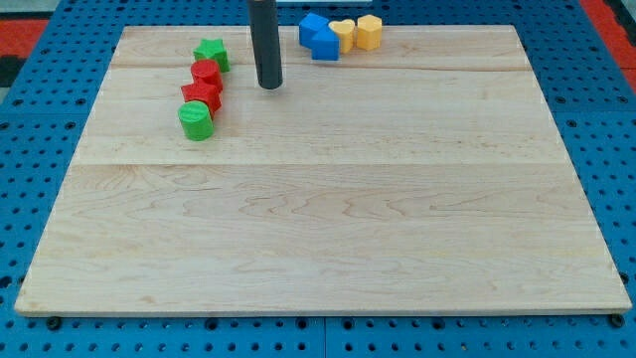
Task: Place the green star to the left to the green circle
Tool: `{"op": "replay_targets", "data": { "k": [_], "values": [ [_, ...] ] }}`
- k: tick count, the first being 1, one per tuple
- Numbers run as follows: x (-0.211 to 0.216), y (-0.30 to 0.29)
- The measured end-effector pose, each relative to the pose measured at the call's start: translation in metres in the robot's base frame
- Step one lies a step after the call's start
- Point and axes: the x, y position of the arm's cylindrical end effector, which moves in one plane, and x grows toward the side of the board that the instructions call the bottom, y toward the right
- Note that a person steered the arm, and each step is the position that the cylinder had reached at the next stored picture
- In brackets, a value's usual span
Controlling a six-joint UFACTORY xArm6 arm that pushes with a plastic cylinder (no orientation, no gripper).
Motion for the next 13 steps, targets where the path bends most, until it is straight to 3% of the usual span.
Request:
{"op": "replay_targets", "data": {
  "k": [2,5,9,11,13],
  "values": [
    [-0.002,-0.027],
    [-0.059,-0.039],
    [-0.05,-0.125],
    [-0.061,-0.153],
    [-0.043,-0.159]
  ]
}}
